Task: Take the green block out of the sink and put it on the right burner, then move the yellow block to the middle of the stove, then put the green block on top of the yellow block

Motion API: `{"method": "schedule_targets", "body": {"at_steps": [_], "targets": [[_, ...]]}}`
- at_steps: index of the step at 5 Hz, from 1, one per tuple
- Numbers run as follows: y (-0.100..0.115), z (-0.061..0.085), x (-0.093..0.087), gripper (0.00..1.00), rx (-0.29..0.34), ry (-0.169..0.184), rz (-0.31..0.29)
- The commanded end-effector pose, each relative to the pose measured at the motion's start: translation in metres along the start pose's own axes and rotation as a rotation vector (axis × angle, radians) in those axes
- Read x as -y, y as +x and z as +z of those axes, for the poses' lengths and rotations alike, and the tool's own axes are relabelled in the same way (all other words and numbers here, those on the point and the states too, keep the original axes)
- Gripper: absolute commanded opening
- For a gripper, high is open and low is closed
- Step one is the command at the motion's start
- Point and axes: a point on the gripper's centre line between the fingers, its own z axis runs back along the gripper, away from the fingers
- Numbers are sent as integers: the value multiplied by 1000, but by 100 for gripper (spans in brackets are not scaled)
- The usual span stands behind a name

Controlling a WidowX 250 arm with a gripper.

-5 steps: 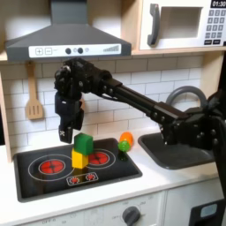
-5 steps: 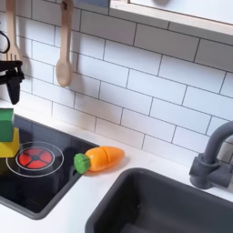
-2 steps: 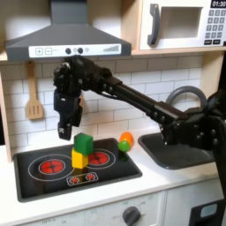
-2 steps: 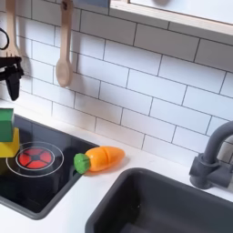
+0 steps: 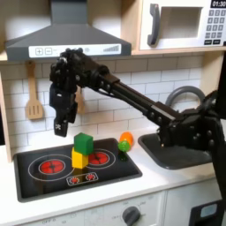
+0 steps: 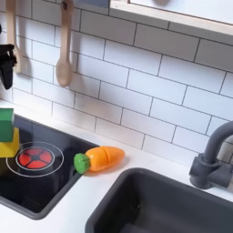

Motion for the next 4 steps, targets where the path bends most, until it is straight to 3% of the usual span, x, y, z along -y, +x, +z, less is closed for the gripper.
{"method": "schedule_targets", "body": {"at_steps": [1,2,3,4], "targets": [[3,-1,-17,100,4,34,10],[7,-6,-43,100,9,61,27],[3,-12,-71,100,-13,65,38],[-13,2,-96,100,2,78,4]]}}
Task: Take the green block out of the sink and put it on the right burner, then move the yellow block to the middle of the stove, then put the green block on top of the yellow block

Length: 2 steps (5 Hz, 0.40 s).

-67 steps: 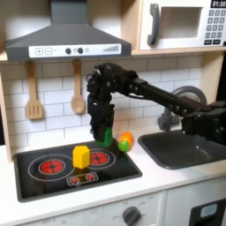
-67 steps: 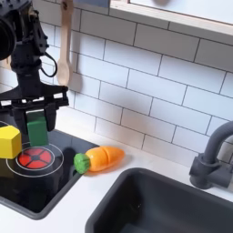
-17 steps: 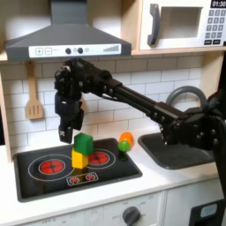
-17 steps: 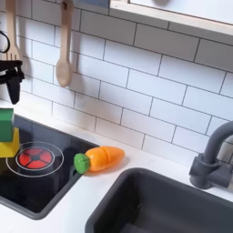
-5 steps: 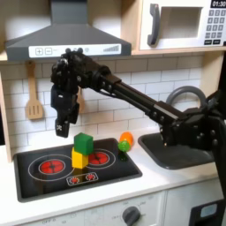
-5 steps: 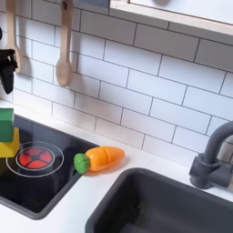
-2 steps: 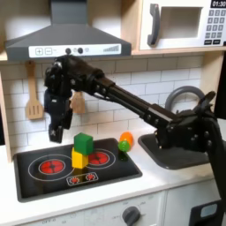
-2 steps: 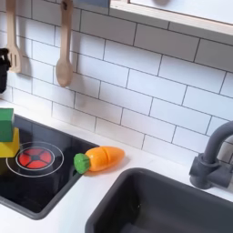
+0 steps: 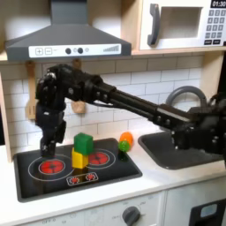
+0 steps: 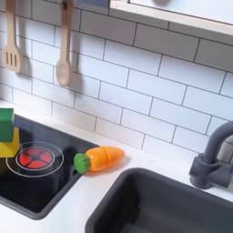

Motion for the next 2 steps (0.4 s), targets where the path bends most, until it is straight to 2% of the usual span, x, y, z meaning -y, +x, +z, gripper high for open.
{"method": "schedule_targets", "body": {"at_steps": [1,2], "targets": [[-31,12,-35,100,-20,-36,-69],[-52,16,-41,100,-25,-48,-117]]}}
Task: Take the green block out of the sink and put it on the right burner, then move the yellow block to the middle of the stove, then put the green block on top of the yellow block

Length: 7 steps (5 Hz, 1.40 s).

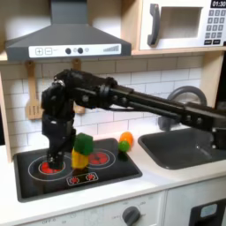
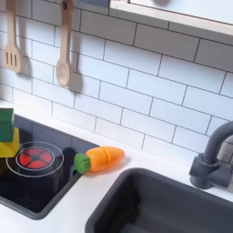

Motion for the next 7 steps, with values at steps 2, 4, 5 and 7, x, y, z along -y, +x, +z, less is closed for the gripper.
{"method": "schedule_targets", "body": {"at_steps": [2,4,5,7], "targets": [[-49,-2,2,100,-21,-12,-102],[-80,-5,37,100,-15,-38,-204],[-94,-6,57,100,-9,-32,-251],[-109,-20,91,100,-10,0,-301]]}}
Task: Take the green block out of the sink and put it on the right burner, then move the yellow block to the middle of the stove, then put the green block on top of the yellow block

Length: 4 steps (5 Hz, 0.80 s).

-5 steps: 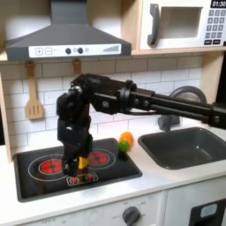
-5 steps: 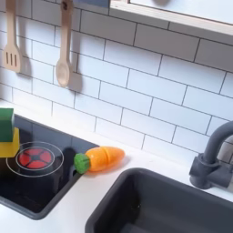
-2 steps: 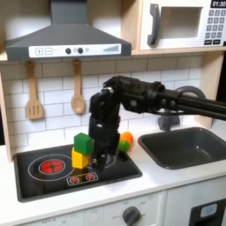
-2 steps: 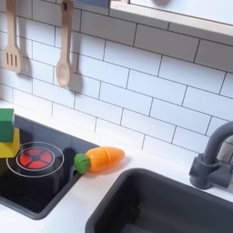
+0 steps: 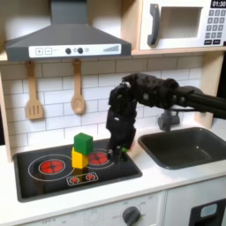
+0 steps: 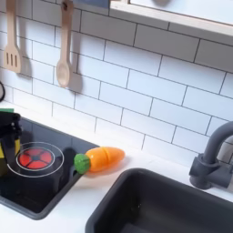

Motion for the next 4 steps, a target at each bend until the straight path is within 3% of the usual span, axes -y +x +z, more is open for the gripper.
{"method": "schedule_targets", "body": {"at_steps": [1,2,4], "targets": [[2,-19,19,100,-12,46,-12],[5,-19,19,100,-14,26,-12],[5,-18,19,100,-10,35,-19]]}}
